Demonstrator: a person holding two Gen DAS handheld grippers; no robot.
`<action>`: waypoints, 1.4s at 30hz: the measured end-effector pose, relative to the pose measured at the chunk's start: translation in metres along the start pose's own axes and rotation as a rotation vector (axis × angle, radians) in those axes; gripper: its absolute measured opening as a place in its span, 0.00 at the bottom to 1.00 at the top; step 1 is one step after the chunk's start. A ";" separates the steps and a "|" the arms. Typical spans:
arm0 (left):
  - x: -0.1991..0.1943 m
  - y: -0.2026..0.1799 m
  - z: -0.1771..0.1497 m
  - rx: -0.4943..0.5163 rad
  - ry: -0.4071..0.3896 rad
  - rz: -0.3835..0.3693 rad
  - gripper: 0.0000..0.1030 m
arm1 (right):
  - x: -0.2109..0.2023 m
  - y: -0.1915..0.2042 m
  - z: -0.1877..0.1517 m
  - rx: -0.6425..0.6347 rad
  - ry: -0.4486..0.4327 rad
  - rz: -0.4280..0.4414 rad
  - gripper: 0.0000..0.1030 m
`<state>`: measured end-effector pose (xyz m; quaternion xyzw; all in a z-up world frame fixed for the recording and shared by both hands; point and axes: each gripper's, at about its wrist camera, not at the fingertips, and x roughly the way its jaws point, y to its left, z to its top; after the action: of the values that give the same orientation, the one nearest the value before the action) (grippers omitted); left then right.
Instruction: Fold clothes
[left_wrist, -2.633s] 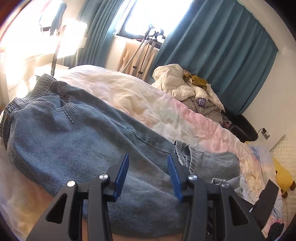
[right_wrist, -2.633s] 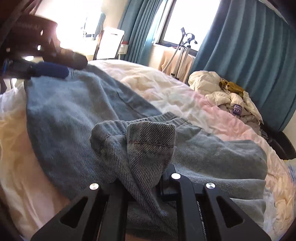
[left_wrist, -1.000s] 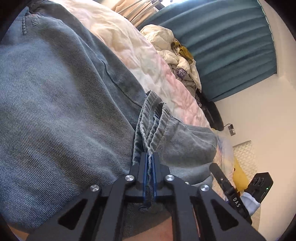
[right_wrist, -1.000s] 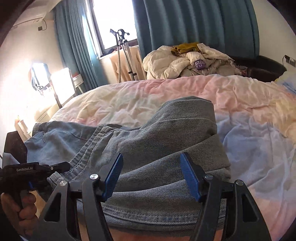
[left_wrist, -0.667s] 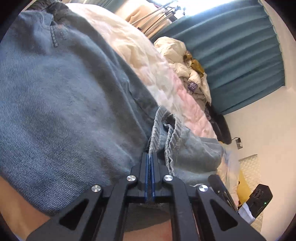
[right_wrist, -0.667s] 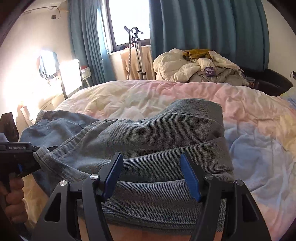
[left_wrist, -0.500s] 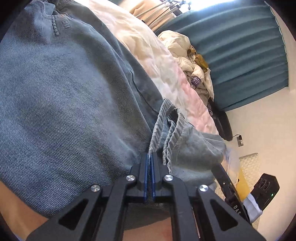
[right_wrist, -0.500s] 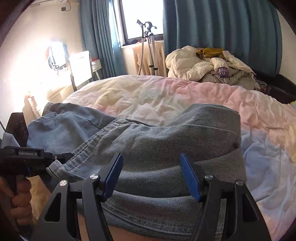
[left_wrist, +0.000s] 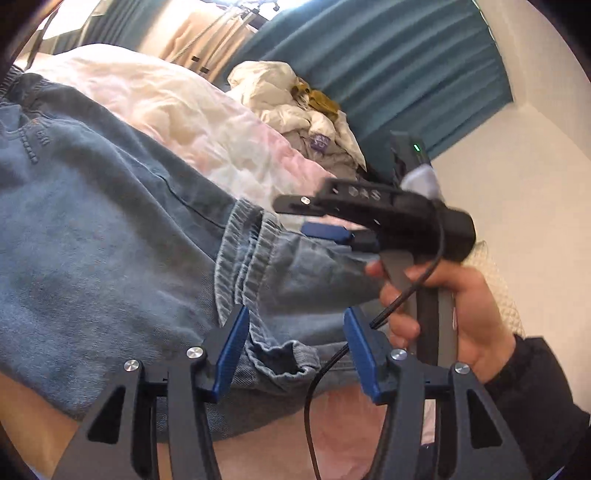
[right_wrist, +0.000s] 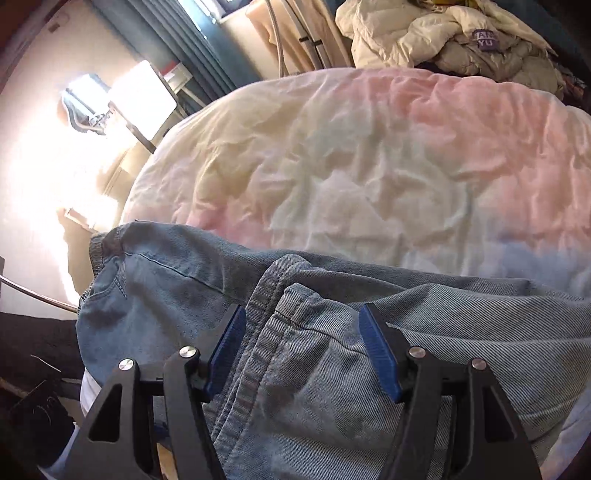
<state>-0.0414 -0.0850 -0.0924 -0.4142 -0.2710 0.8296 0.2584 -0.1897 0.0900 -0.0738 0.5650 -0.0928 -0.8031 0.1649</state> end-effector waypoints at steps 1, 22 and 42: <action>0.005 -0.003 -0.002 0.018 0.023 -0.006 0.53 | 0.007 0.004 0.003 -0.019 0.025 -0.021 0.63; -0.025 -0.023 -0.009 0.076 -0.181 0.018 0.07 | -0.036 0.034 0.018 -0.178 -0.192 -0.130 0.23; 0.009 0.008 0.006 -0.008 -0.076 0.045 0.35 | 0.040 -0.026 0.001 -0.045 -0.155 0.040 0.34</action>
<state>-0.0527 -0.0859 -0.0999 -0.3894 -0.2747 0.8493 0.2272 -0.2071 0.0995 -0.1175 0.4951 -0.0982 -0.8430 0.1859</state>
